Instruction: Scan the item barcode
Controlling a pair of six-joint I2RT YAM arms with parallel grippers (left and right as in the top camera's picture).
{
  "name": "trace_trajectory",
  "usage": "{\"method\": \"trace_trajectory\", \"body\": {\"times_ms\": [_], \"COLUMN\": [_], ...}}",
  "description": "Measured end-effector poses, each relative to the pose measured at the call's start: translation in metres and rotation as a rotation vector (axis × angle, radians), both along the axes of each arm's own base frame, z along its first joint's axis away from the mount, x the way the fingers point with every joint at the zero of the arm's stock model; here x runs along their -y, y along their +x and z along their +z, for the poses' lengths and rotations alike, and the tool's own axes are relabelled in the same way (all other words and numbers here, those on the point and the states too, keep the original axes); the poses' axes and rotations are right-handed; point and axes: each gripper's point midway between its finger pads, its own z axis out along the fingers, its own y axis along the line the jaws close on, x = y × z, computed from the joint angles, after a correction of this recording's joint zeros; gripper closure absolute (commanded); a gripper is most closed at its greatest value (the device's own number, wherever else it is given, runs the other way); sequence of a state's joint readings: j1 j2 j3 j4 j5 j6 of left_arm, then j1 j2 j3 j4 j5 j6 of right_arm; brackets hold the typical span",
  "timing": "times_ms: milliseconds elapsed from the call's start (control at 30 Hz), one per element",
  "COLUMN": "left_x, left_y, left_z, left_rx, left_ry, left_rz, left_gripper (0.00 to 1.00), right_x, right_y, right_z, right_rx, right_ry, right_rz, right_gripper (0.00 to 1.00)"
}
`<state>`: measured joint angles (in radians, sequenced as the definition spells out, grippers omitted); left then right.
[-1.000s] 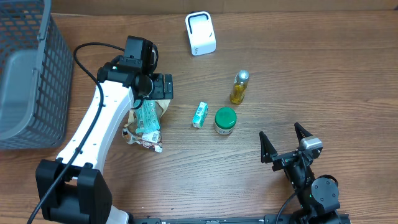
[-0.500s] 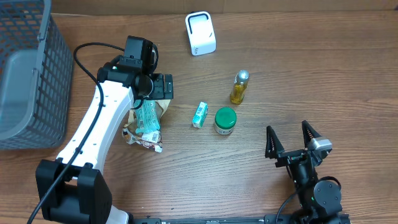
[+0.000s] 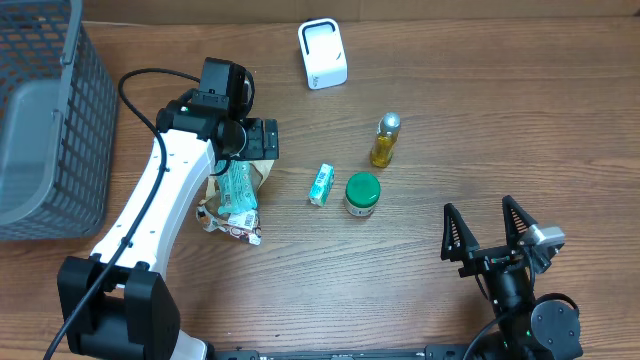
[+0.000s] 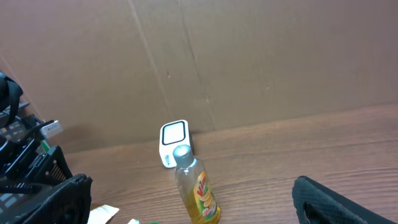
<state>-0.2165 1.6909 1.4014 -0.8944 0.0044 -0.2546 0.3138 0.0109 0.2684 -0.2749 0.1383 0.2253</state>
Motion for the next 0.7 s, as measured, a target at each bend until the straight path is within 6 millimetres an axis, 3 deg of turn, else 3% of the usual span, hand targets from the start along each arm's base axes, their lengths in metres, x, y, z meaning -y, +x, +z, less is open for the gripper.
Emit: {"method": "trace_trajectory", "body": {"times_ms": [700], "left_x": [0.0000], "left_y": [0.0000], "left_z": [0.0000], "left_rx": [0.000], "left_ry": [0.000], "left_rz": [0.000], "left_gripper": [0.00], "right_x": [-0.0004], "right_y": [-0.0007], "right_z": [-0.0047], "right_rx": [-0.028], "right_ry": [0.002], "right_rz": [0.004], "right_gripper": [0.00]}}
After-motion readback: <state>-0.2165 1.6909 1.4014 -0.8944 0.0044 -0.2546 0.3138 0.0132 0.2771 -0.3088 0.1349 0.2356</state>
